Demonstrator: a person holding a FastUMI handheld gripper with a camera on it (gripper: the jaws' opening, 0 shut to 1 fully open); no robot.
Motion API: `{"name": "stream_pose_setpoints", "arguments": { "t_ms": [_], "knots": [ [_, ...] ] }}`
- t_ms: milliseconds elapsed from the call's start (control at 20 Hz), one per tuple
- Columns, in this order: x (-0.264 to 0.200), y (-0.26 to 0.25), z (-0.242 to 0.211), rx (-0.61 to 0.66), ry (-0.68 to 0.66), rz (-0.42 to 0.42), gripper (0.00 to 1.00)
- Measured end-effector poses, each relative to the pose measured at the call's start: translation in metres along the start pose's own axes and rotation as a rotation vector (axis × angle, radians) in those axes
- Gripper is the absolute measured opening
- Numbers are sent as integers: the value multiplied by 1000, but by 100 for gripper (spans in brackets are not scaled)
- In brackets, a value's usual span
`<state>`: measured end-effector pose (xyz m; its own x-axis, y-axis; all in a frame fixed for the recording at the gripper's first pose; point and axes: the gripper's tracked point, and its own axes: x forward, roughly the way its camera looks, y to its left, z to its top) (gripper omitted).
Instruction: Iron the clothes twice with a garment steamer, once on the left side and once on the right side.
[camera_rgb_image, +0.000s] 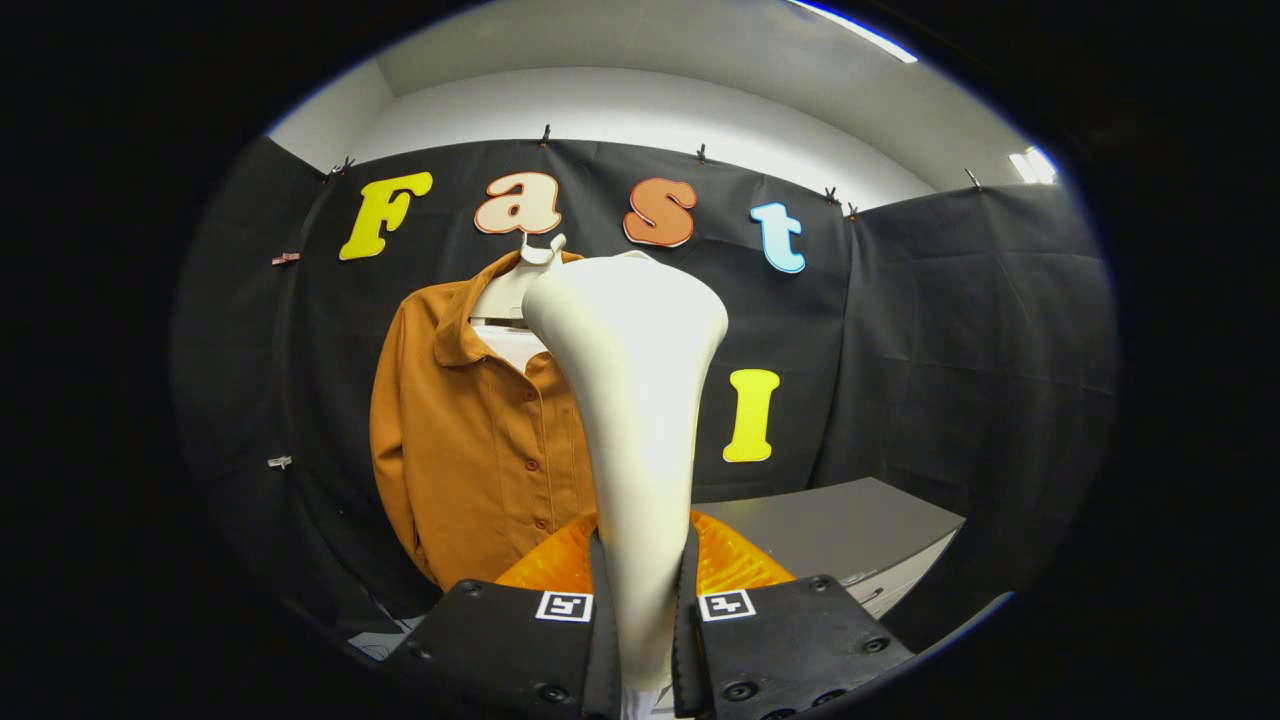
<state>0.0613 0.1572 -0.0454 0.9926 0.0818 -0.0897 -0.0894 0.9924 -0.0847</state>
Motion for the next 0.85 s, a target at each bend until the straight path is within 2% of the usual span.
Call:
{"name": "stream_pose_setpoints", "arguments": {
  "t_ms": [850],
  "knots": [
    [8,-2,2,2,-4,-16,24]
  ]
}}
